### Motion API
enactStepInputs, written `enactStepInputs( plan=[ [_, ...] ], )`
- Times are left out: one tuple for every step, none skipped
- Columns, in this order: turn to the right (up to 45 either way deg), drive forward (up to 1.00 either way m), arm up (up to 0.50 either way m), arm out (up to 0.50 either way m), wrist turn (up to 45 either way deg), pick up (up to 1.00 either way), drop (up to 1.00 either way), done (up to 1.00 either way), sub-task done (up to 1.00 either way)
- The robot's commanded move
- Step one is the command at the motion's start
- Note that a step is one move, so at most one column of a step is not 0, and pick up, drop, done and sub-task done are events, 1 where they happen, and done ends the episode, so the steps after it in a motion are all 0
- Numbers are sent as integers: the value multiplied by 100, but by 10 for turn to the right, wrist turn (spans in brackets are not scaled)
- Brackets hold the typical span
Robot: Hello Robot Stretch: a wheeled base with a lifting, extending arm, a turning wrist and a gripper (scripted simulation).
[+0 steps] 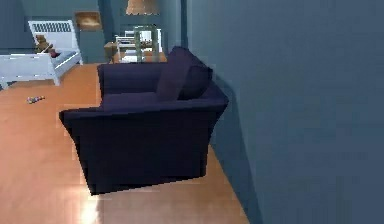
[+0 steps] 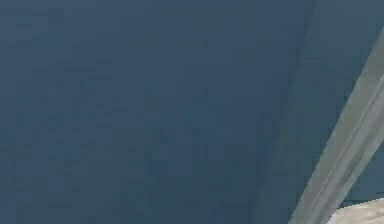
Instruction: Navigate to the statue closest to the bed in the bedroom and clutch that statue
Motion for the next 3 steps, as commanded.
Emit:
enactStepInputs(
  plan=[
    [0,35,0,0,0,0,0,0,0],
    [-450,0,0,0,0,0,0,0,0],
    [-180,0,0,0,0,0,0,0,0]
  ],
)
